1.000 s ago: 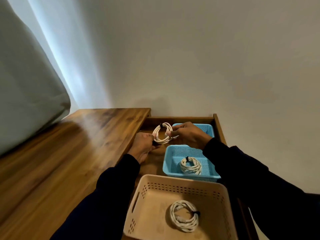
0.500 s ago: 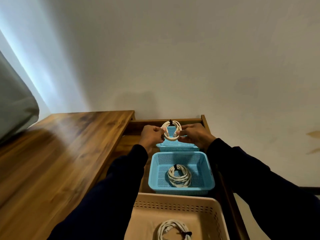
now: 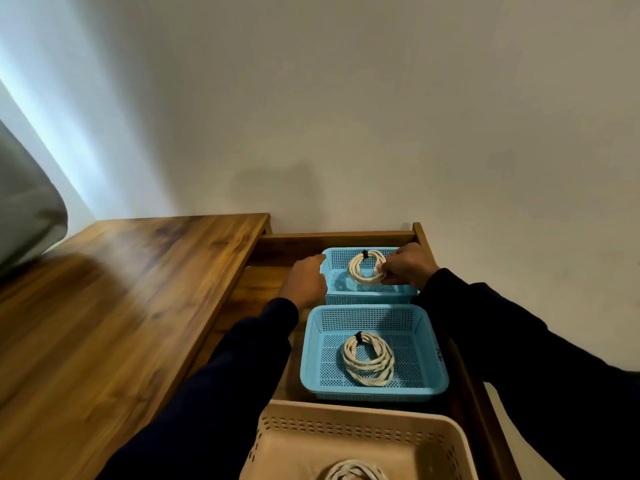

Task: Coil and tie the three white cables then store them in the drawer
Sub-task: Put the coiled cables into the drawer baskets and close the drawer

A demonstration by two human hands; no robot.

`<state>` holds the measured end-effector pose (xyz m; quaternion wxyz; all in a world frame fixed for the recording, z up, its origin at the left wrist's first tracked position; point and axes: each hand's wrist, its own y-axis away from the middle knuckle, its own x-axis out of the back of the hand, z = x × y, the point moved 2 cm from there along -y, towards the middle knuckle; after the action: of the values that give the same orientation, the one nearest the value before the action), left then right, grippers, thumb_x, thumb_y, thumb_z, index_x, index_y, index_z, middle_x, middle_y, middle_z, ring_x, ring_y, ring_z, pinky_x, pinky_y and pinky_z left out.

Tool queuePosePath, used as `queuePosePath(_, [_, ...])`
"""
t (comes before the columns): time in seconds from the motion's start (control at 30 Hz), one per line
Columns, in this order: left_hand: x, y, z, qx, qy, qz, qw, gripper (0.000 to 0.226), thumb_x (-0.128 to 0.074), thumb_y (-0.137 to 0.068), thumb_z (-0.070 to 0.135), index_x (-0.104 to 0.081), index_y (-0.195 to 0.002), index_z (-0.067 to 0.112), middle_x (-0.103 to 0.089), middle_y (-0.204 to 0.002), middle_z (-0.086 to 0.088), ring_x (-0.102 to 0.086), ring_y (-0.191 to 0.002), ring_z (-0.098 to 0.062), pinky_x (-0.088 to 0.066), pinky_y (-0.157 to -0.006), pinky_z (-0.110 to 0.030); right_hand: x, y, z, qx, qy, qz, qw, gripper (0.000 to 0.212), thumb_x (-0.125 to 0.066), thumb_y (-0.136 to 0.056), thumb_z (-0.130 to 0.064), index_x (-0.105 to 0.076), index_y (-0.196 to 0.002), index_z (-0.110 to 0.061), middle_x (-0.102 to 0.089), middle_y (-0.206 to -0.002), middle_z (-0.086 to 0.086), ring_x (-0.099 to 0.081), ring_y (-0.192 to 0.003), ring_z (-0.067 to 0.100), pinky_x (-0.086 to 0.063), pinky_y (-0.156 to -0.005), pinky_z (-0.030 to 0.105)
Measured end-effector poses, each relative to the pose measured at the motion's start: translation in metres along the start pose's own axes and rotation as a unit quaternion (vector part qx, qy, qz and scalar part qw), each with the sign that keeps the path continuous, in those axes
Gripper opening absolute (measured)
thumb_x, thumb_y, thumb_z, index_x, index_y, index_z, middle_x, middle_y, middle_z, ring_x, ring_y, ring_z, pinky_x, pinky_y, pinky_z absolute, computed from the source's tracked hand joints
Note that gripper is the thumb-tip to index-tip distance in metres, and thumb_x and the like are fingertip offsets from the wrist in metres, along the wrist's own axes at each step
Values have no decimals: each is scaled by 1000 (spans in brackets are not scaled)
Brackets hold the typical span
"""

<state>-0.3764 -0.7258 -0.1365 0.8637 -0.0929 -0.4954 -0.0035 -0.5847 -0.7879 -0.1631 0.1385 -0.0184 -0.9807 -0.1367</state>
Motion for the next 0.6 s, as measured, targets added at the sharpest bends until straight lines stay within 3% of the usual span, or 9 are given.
queuePosePath(0.13, [-5,-1,-6,-11,-4,-8,1000,27,-62,-96,17,-67,-122,13,-73,-114,-2,-64,-90,-9,-51,-69,-22,-9,-10,5,-21,83,15,996,11,-81,-78,1,-71,-80,4,-74,-75,17,-73,-60,20,-60,-53,30])
queuePosePath(0.23, [-8,-3,-13,-8,-3,-8,1000,29,-63,-96,17,-65,-125,17,-73,-114,2,-65,-87,-5,-50,-62,-14,-13,-17,8,-23,148,21,989,15,-79,-80,-3,-67,-71,-4,-75,-80,13,-75,-75,21,-63,-72,37])
queuePosePath(0.3, [-8,-3,-14,-9,-3,-5,1000,25,-66,-95,22,-68,-119,17,-73,-109,2,-65,-84,-4,-54,-64,-18,-13,-18,5,15,236,30,971,22,-74,-83,-9,-62,-65,-10,-77,-92,12,-75,-88,21,-61,-82,35])
queuePosePath(0.4, [-6,0,-13,-12,-3,-3,1000,23,-66,-95,28,-69,-113,15,-74,-105,3,-65,-82,-5,-57,-71,-28,-12,-11,0,61,314,36,947,26,-66,-88,-16,-54,-65,-13,-74,-104,11,-70,-99,22,-56,-82,30])
queuePosePath(0.53, [-4,4,-10,-14,-16,-7,1000,22,-64,-96,29,-68,-113,16,-74,-106,2,-67,-87,-8,-61,-75,-35,-11,-6,-1,93,391,42,915,34,-69,-88,-23,-51,-62,-12,-73,-99,12,-68,-89,23,-51,-70,30])
queuePosePath(0.6, [-3,7,-8,-12,-27,-10,1000,26,-62,-96,25,-66,-121,17,-72,-112,0,-68,-95,-13,-61,-79,-38,-8,-3,-1,100,384,47,917,41,-73,-88,-33,-51,-59,-13,-71,-84,10,-67,-80,23,-49,-63,30])
